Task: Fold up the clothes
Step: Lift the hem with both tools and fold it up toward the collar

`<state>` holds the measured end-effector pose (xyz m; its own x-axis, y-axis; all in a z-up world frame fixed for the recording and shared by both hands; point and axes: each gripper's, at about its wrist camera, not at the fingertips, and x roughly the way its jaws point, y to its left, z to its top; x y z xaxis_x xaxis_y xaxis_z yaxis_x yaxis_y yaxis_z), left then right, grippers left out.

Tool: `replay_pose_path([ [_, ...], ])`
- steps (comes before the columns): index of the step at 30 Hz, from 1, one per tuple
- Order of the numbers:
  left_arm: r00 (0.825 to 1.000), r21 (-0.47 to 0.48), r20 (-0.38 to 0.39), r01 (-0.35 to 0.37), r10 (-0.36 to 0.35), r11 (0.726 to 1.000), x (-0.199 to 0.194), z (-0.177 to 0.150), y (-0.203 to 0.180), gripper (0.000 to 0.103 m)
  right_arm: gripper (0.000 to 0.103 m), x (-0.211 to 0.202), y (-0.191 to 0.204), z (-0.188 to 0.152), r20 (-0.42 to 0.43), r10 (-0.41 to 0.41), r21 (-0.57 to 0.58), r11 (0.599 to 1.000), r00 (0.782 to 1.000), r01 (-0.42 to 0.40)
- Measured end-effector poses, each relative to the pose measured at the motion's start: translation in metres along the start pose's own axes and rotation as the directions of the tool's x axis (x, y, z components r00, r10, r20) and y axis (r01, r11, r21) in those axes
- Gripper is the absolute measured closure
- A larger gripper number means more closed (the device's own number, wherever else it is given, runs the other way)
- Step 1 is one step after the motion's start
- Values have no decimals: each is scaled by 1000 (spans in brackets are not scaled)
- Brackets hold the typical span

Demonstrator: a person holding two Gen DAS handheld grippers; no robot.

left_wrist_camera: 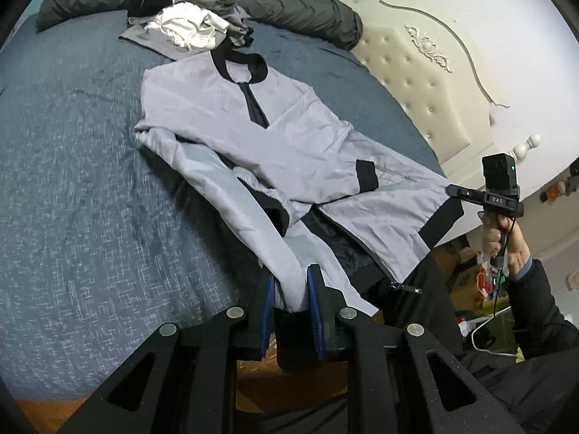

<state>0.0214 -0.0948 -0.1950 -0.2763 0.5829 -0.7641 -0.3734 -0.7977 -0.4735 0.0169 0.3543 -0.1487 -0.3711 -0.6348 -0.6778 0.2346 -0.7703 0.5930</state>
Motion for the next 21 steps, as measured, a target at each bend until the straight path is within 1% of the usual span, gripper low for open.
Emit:
replay_pose_path([
  [7,999,14,31,13,-14,1000,-9,8,-1,84,93,-5,-2,5,9,2,-16,1000,1000,-2],
  [11,999,11,48,25,-25,1000,-11,25,2,84,93,-7,-3,15,11,-3,-17,1000,1000,3],
  [17,996,3,78,37,-37,999,-8,65,15,84,93,1,1,49,20,-1,-24,1000,1000,1],
  [21,994,-20,100,48,-46,999,-2,103,32,87,93,14,6,88,33,5,-35,999,999,-4],
])
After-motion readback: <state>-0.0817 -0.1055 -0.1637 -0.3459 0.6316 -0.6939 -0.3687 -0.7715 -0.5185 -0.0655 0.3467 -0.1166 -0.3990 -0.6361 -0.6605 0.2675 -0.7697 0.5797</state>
